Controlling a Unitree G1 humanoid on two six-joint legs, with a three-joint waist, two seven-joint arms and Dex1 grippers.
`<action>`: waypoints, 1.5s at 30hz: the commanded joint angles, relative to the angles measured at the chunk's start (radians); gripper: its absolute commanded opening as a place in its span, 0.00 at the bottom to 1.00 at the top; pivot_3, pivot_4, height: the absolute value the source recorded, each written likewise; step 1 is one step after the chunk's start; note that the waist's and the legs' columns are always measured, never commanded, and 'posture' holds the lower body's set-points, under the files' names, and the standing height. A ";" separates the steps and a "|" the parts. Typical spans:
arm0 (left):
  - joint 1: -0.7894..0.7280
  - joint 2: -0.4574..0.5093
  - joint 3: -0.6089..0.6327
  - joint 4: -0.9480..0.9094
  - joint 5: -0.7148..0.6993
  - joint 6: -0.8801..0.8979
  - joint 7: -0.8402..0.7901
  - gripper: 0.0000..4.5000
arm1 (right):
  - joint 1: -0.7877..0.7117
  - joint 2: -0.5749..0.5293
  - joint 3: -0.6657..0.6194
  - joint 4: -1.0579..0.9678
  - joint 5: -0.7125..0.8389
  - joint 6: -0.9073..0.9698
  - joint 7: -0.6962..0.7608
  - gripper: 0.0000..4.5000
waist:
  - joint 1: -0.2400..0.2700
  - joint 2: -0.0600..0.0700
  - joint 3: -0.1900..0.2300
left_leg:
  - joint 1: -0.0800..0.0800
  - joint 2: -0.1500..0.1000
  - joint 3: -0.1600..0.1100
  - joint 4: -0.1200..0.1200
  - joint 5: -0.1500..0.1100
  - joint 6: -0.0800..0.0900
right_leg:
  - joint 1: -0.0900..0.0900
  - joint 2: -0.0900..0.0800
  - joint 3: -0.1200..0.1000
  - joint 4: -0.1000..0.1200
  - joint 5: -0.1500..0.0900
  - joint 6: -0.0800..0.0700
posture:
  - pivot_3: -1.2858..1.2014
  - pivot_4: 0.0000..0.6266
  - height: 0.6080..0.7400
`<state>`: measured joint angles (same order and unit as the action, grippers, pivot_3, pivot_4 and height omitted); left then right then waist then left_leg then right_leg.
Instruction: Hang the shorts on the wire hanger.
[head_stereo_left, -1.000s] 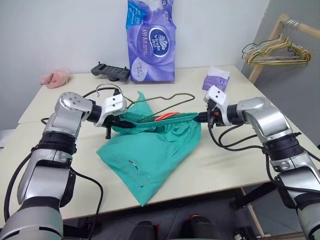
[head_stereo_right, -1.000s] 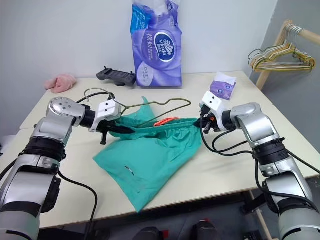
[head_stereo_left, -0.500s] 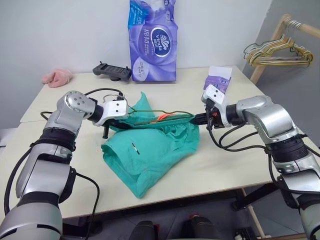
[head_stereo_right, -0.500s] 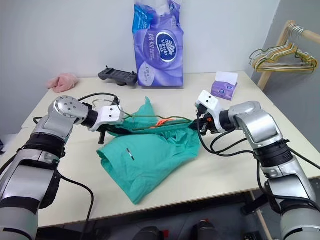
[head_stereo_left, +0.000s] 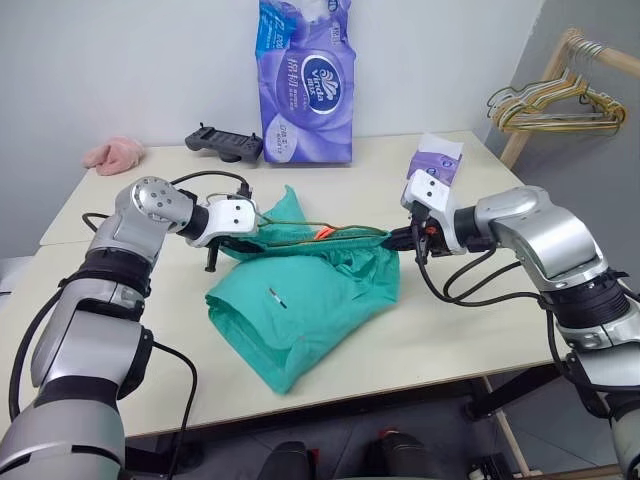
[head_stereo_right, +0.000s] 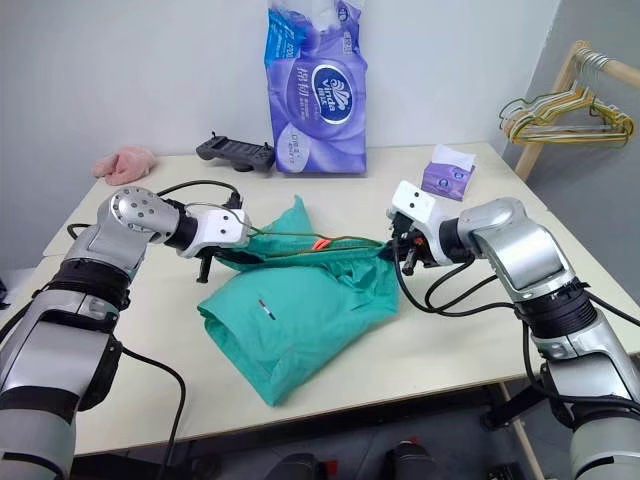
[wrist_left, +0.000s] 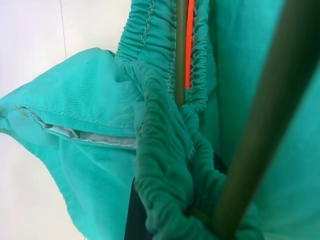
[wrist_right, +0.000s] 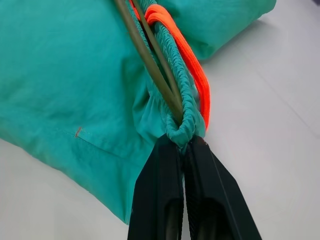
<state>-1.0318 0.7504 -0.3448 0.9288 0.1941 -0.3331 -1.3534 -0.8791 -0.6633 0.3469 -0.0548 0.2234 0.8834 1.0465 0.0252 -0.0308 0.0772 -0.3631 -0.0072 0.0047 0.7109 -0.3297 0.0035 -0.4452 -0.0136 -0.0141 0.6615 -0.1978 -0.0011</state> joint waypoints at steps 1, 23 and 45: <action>-0.012 0.061 -0.039 0.053 0.103 0.009 0.023 0.00 | -0.061 -0.050 -0.026 -0.077 -0.014 -0.047 0.026 0.01 | 0.000 0.000 0.000 | 0.000 0.000 0.000 0.000 0.000 0.000 | 0.000 0.000 0.000 0.000 0.000 0.000 | 0.55 0.02 1.00; -0.089 0.100 -0.159 0.156 0.216 -0.037 0.139 0.00 | -0.081 -0.173 0.027 -0.101 -0.073 -0.149 0.147 0.01 | 0.000 0.000 0.000 | 0.000 0.000 0.000 0.000 0.000 0.000 | 0.000 0.000 0.000 -0.001 0.000 0.000 | 0.54 0.02 1.00; -0.148 0.105 -0.165 0.188 0.184 -0.082 0.178 0.00 | 0.025 -0.241 0.072 0.169 -0.253 -0.433 0.077 0.01 | 0.001 -0.001 -0.001 | 0.000 0.000 0.001 0.000 0.000 0.000 | 0.000 0.000 0.000 -0.001 0.000 0.000 | 0.56 0.00 1.00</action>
<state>-1.1711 0.7560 -0.5128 1.0288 0.2928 -0.4487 -1.1880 -0.8476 -0.8160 0.4563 0.0312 0.0564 0.4536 1.1266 0.0261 -0.0322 0.0757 -0.3632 -0.0072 0.0055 0.7110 -0.3297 0.0035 -0.4452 -0.0132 -0.0139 0.6609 -0.1978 -0.0010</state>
